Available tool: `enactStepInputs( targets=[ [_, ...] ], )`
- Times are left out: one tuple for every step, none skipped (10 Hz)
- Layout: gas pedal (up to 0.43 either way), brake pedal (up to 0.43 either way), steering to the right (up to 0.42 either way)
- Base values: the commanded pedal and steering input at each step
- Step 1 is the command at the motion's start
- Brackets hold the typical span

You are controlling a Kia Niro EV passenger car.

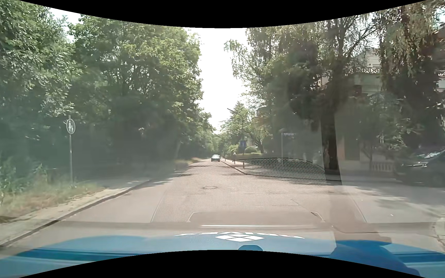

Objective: Follow the waypoints while adhering to traffic rules and regulations

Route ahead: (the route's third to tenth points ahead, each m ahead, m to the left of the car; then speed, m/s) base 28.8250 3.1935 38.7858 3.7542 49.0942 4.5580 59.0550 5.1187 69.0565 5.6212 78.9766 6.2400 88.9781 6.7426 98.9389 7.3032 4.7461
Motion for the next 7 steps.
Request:
enactStepInputs(
  targets=[
    [0.197, 0.000, -0.062],
    [0.197, 0.000, -0.061],
    [0.197, 0.000, -0.059],
    [0.197, 0.000, -0.058],
    [0.197, 0.000, -0.053],
    [0.197, 0.000, -0.043],
    [0.197, 0.000, -0.035]
  ],
)
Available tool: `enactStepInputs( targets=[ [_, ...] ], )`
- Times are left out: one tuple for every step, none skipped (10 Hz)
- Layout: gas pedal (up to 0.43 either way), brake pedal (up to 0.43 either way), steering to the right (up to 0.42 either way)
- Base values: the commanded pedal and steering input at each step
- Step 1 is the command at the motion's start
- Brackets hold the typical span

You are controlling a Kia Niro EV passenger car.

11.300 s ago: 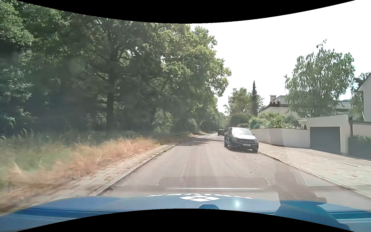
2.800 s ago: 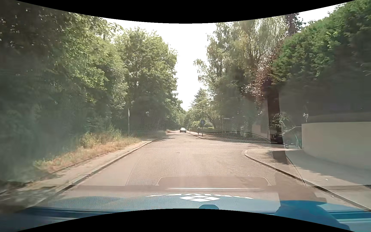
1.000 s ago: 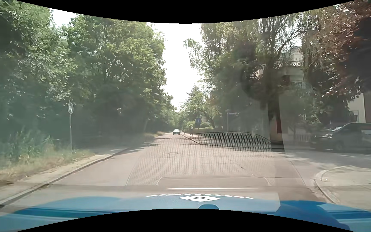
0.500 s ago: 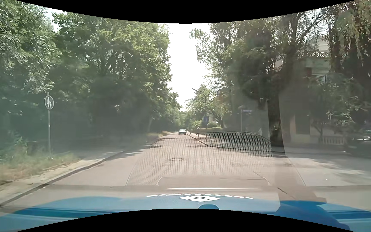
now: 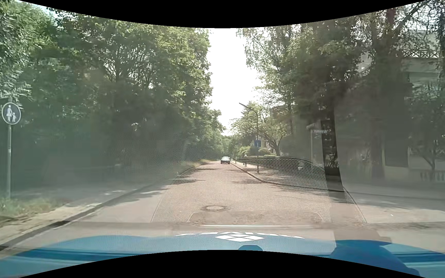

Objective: Follow the waypoints while adhering to traffic rules and regulations

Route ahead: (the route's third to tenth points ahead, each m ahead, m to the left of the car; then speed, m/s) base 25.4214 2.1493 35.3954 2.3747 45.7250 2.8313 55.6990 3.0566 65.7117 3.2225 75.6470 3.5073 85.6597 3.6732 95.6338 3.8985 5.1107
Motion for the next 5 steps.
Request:
enactStepInputs(
  targets=[
    [0.220, 0.000, -0.026],
    [0.220, 0.000, -0.021],
    [0.220, 0.000, -0.016],
    [0.220, 0.000, -0.011],
    [0.209, 0.000, -0.006]
  ],
)
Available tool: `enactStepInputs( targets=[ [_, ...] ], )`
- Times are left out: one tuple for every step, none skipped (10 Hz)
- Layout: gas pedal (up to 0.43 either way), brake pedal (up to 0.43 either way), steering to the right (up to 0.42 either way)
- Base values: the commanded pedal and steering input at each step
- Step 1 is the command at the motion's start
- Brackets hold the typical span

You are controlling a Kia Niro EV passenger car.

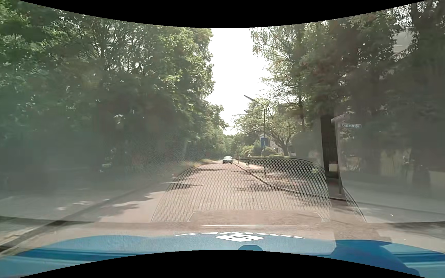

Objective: Follow the waypoints while adhering to traffic rules and regulations

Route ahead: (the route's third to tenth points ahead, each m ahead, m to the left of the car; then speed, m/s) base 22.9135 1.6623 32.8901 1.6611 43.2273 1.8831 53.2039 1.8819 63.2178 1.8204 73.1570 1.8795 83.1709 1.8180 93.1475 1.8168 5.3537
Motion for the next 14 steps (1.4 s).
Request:
enactStepInputs(
  targets=[
    [0.209, 0.000, -0.007],
    [0.209, 0.000, -0.011],
    [0.209, 0.000, -0.009],
    [0.197, 0.000, -0.006],
    [0.197, 0.000, -0.004],
    [0.197, 0.000, -0.007],
    [0.197, 0.000, -0.011],
    [0.197, 0.000, -0.012],
    [0.197, 0.000, -0.013],
    [0.197, 0.000, -0.014],
    [0.197, 0.000, -0.014],
    [0.197, 0.000, -0.015],
    [0.197, 0.000, -0.016],
    [0.197, 0.000, -0.020]
  ],
)
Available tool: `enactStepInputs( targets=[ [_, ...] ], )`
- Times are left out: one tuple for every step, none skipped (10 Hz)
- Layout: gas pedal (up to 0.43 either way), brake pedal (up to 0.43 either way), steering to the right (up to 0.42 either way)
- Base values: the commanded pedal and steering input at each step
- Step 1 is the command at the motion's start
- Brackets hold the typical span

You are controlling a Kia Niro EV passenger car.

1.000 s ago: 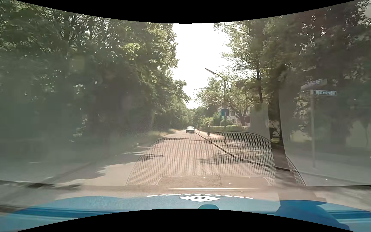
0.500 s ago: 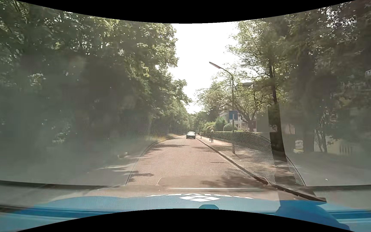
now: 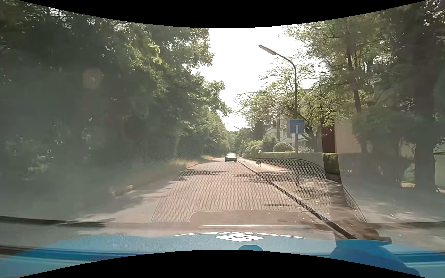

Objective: Follow the waypoints while adhering to traffic rules and regulations

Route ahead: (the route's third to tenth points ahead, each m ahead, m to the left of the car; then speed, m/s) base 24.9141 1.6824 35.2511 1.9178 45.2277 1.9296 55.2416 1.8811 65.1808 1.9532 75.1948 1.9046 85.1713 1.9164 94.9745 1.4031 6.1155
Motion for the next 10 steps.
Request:
enactStepInputs(
  targets=[
    [0.197, 0.000, -0.023],
    [0.197, 0.000, -0.029],
    [0.189, 0.000, -0.031],
    [0.189, 0.000, -0.031],
    [0.189, 0.000, -0.032],
    [0.189, 0.000, -0.032],
    [0.189, 0.000, -0.033],
    [0.189, 0.000, -0.039],
    [0.189, 0.000, -0.052],
    [0.177, 0.000, -0.057]
  ],
)
